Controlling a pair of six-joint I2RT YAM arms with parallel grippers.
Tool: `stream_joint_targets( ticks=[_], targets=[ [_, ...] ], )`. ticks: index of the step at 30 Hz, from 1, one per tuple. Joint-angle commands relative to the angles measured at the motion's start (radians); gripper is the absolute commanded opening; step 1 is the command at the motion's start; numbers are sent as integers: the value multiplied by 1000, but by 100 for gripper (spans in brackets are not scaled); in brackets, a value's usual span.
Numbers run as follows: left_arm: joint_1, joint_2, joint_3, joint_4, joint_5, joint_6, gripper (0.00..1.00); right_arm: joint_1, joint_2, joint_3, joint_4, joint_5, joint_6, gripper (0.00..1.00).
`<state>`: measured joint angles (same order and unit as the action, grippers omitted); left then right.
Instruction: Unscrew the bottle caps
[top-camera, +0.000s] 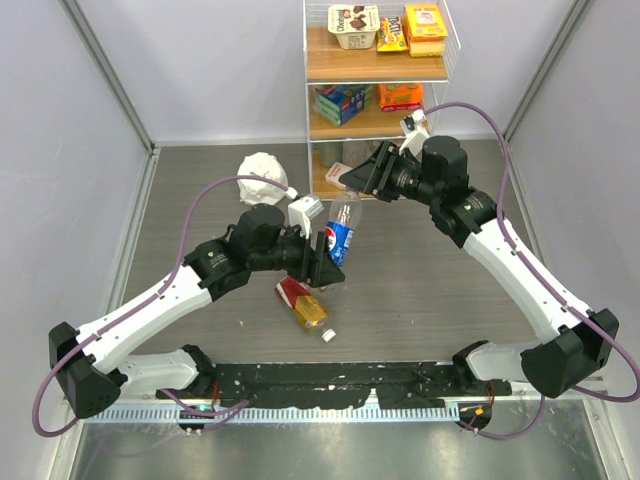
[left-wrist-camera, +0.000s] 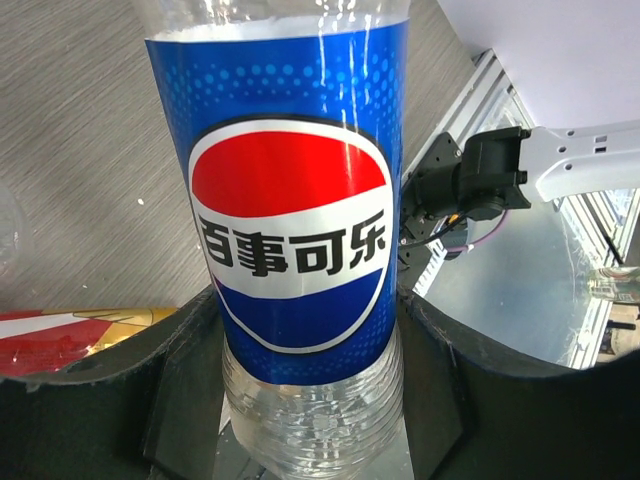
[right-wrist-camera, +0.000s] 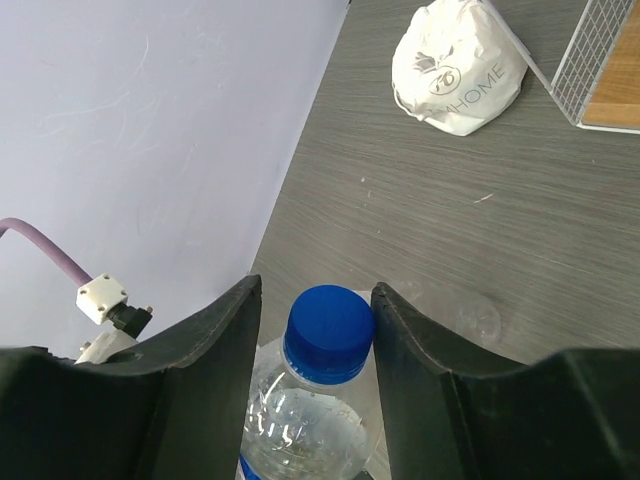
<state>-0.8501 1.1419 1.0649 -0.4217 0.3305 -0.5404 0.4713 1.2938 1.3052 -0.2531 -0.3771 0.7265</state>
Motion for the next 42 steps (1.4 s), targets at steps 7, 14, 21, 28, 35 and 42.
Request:
stream_joint_targets(
  ticks=[7, 14, 21, 28, 35, 42],
  targets=[
    [-6, -27, 21, -29, -36, 57, 48, 3, -4, 22, 49, 9, 24, 45],
    [-7, -25, 32, -54, -59, 69, 48, 3, 1, 17, 41, 26, 22, 2],
    [-6, -27, 44, -74, -74, 82, 47, 1, -25, 0, 87, -34, -38, 2],
    [-6, -80, 46, -14, -76, 60, 47, -16, -93, -112, 294, -163, -30, 2],
    [-6, -132, 35, 106, 42, 34, 47, -39, -160, -236, 595, -348, 53, 1],
    [-7, -200, -16, 250, 151, -1, 50, -40, -183, -253, 843, -535, 132, 2]
  ],
)
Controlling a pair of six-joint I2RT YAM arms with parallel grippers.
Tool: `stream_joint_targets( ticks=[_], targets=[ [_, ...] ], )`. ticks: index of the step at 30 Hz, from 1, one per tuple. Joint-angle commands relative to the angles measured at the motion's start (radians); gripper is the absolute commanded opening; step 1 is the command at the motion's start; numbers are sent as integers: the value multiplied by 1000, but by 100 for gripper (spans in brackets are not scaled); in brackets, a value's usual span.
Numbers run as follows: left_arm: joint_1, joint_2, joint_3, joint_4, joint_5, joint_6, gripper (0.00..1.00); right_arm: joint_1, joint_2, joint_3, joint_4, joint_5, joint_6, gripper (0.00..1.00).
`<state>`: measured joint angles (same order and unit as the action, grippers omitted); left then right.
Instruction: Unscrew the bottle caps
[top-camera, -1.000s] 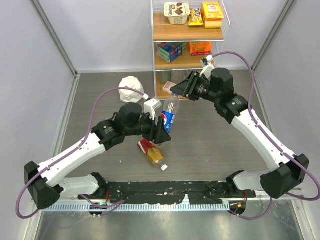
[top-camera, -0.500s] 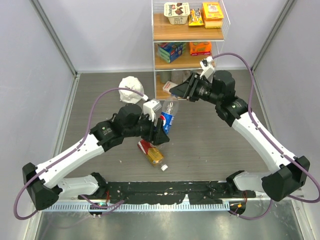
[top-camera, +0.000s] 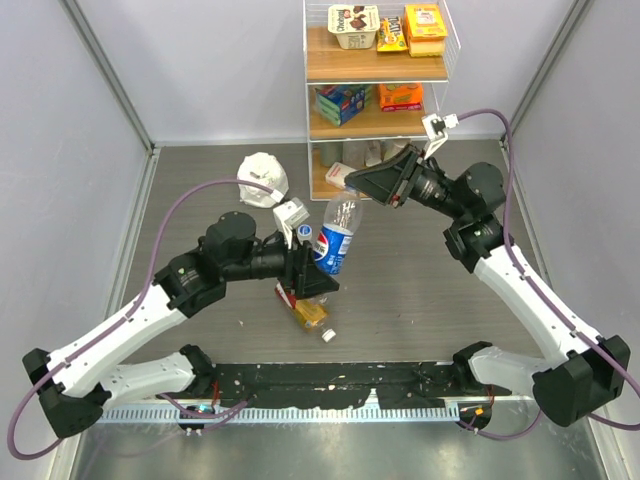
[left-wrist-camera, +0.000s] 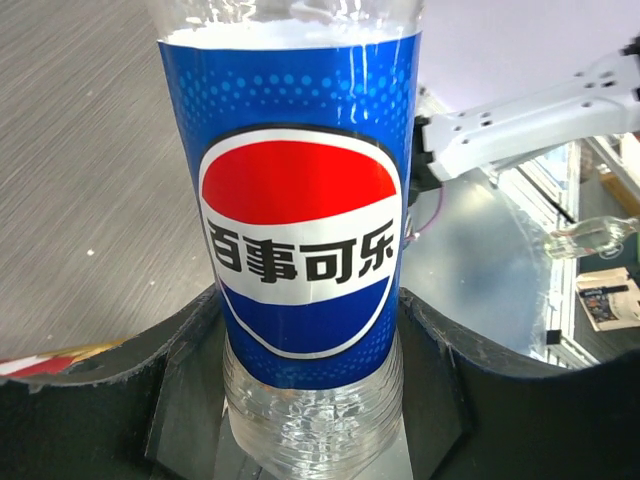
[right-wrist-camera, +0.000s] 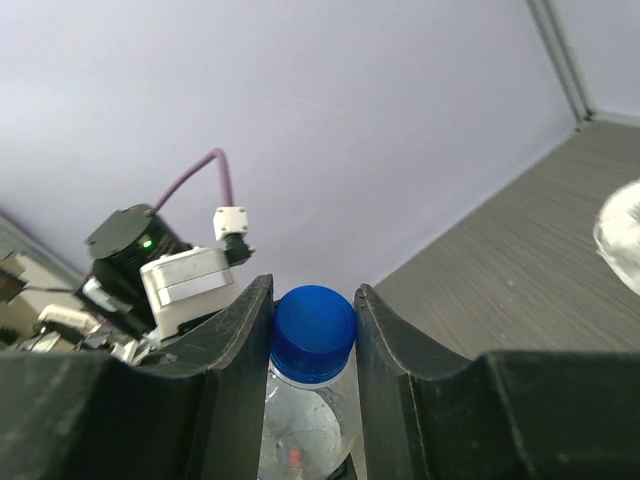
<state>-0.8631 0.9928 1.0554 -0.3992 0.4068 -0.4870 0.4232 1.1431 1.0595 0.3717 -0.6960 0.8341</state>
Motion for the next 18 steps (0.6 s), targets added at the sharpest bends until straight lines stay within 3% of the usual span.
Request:
stream_joint_targets(
  ticks=[1, 4, 8, 9, 13, 18],
  targets=[
    [7, -57, -12, 250, 95, -59, 50, 8, -34, -3, 229, -244, 33, 2],
    [6, -75, -34, 309, 133, -74, 52, 8, -40, 5, 295, -301, 69, 2],
    [7, -92, -49, 333, 133, -82, 59, 8, -49, 25, 259, -295, 62, 2],
    [7, -92, -49, 330, 124, -84, 63, 8, -51, 28, 203, -283, 34, 2],
    [6, -89, -26, 275, 23, -93, 98, 8, -63, 79, -78, -117, -110, 2],
    [7, -40, 40, 192, -103, -67, 100, 8, -86, 105, -259, 84, -165, 2]
  ],
)
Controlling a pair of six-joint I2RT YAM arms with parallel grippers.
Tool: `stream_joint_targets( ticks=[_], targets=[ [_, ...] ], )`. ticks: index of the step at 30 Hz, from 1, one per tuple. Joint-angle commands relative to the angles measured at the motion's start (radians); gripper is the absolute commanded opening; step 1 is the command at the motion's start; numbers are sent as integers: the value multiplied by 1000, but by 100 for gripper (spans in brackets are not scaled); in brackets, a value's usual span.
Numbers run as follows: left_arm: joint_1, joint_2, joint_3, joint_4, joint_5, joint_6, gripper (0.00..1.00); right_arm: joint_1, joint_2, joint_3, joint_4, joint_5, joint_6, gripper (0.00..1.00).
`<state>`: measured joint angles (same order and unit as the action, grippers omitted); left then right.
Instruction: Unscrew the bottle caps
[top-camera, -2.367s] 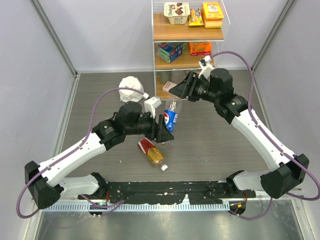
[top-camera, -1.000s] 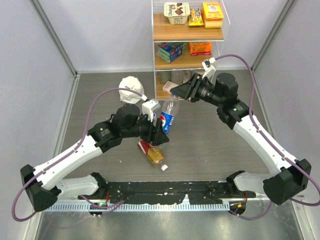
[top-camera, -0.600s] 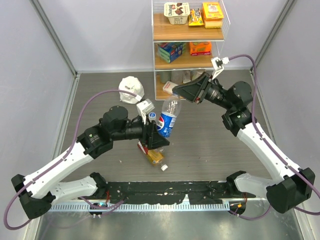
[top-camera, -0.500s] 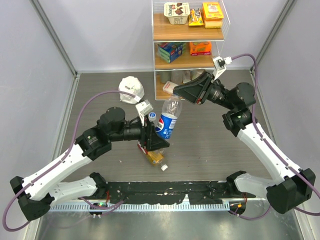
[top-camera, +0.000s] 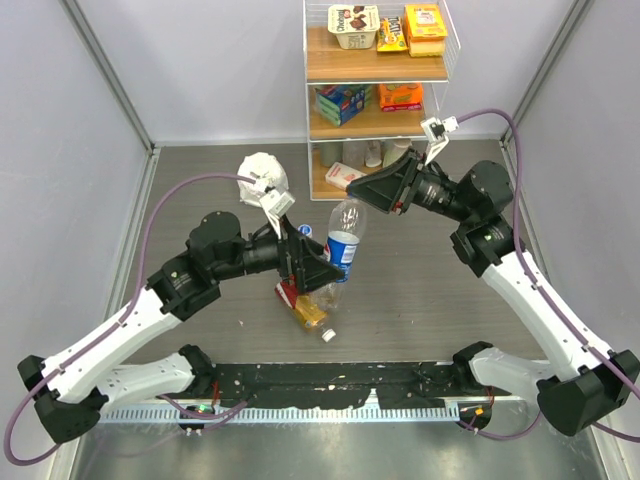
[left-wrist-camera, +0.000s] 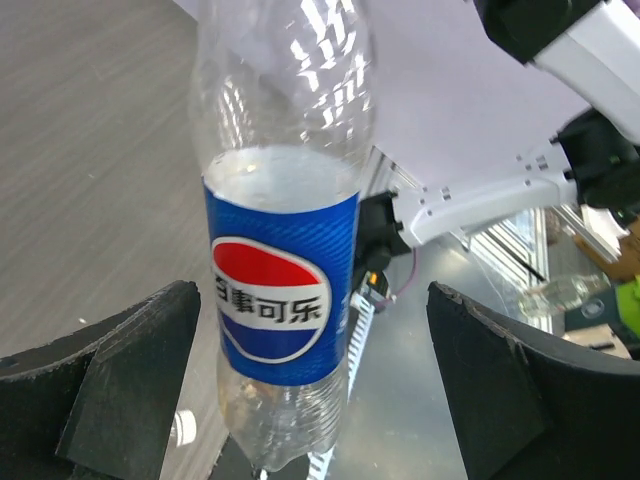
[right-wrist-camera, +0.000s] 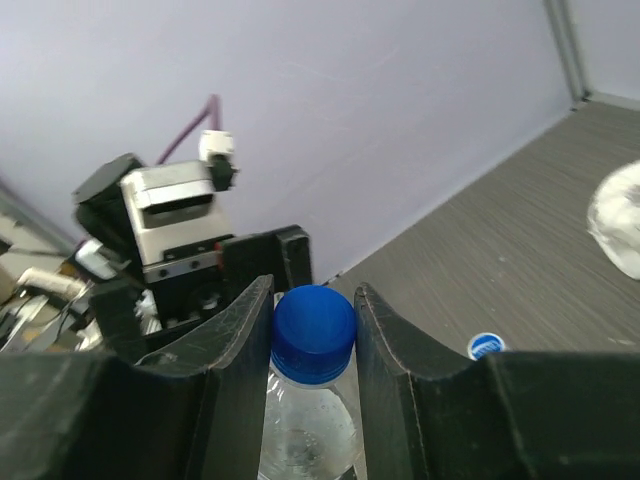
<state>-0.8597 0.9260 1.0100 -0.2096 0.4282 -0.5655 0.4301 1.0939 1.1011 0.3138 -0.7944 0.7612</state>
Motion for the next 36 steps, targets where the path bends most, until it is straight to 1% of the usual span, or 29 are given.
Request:
stream_joint_targets(
  ticks=[1, 3, 5, 6, 8, 12, 17, 20, 25, 27, 29, 36],
  targets=[
    [4, 51, 107, -25, -150, 21, 100, 1, -42, 69, -234, 234, -88, 2],
    [1, 111, 172, -79, -189, 45, 100, 1, -42, 81, -281, 294, -85, 2],
    [2, 167, 228, -132, -197, 65, 100, 1, -46, 86, -307, 346, -74, 2],
    [2, 197, 248, -145, -194, 67, 100, 1, -48, 85, -358, 362, -72, 2],
    [-4, 237, 277, -154, -194, 75, 100, 2, -60, 85, -396, 411, -76, 2],
    [-25, 278, 286, -148, -229, 85, 100, 1, -97, 75, -436, 517, -62, 2],
    [-56, 313, 274, -148, -284, 95, 100, 1, -109, 69, -462, 577, -25, 2],
    [-78, 336, 272, -146, -309, 101, 99, 1, -101, 71, -470, 586, -11, 2],
    [-91, 361, 286, -149, -318, 113, 82, 1, -98, 63, -469, 575, -10, 2],
    [-93, 364, 286, -148, -319, 118, 73, 1, -101, 57, -463, 569, -11, 2],
    [-93, 359, 283, -148, -319, 119, 60, 1, -103, 51, -458, 561, -14, 2],
    [-91, 315, 274, -157, -299, 124, 33, -1, -108, 23, -394, 475, -36, 2]
  ],
)
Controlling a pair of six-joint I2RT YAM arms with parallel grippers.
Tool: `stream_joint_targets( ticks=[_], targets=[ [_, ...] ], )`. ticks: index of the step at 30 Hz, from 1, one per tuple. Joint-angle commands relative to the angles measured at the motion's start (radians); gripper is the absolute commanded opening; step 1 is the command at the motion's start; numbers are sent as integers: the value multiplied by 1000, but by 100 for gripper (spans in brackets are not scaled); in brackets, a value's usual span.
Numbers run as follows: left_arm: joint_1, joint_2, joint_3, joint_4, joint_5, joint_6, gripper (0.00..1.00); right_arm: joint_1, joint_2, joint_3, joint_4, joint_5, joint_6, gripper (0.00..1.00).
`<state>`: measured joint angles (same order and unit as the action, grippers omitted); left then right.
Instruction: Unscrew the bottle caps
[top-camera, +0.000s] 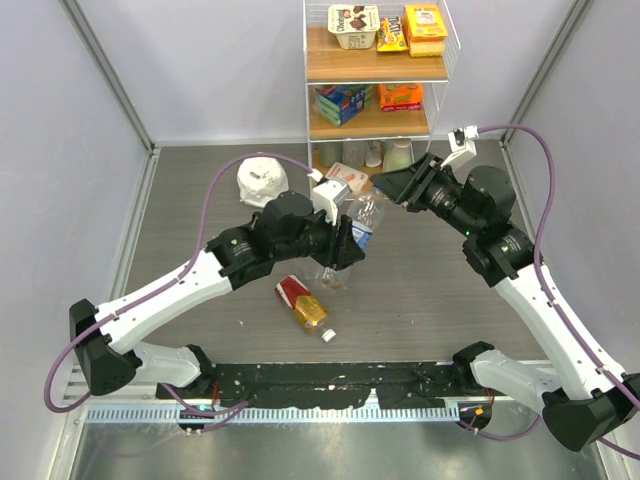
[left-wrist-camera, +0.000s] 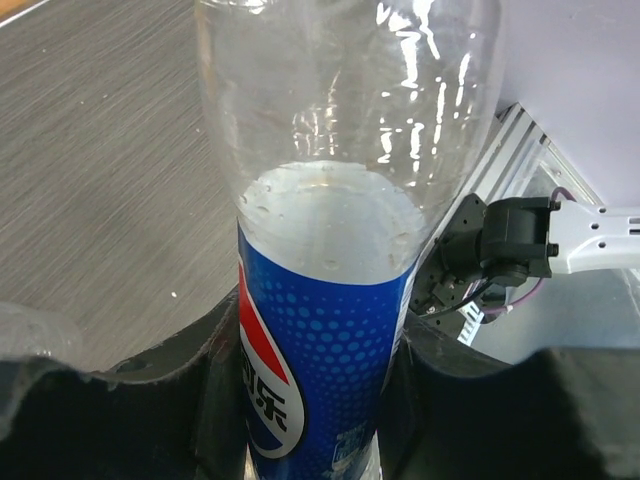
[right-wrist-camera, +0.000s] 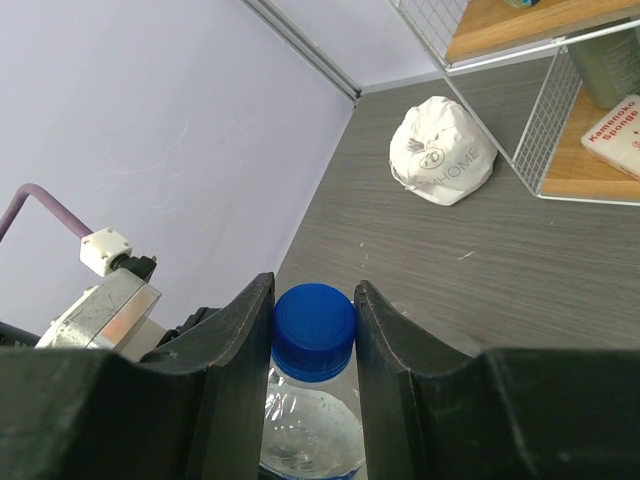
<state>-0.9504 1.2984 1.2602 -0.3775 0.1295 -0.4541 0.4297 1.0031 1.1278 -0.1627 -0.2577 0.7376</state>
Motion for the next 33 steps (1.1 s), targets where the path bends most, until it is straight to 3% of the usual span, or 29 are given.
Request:
stream_joint_targets(
  ticks=[1, 7, 12, 16, 22, 33],
  targets=[
    [-2, -63, 24, -1, -2, 11, 30, 3, -17, -3, 94, -81, -18, 2],
    [-2, -91, 59, -104, 42, 18, 19, 1, -12, -2, 156, -199, -47, 2],
    [-2, -145, 15, -78, 123, -12, 10, 3, -30, -26, 273, -334, -35, 2],
    [-2, -200, -59, 29, 218, -70, 3, 1, -50, -59, 382, -428, -6, 1],
    [-2, -274, -150, 238, 363, -149, 0, 0, -84, -79, 505, -558, 32, 1],
    [-2, -266, -209, 564, 623, -342, 0, 1, -142, -30, 546, -682, 39, 2]
  ],
)
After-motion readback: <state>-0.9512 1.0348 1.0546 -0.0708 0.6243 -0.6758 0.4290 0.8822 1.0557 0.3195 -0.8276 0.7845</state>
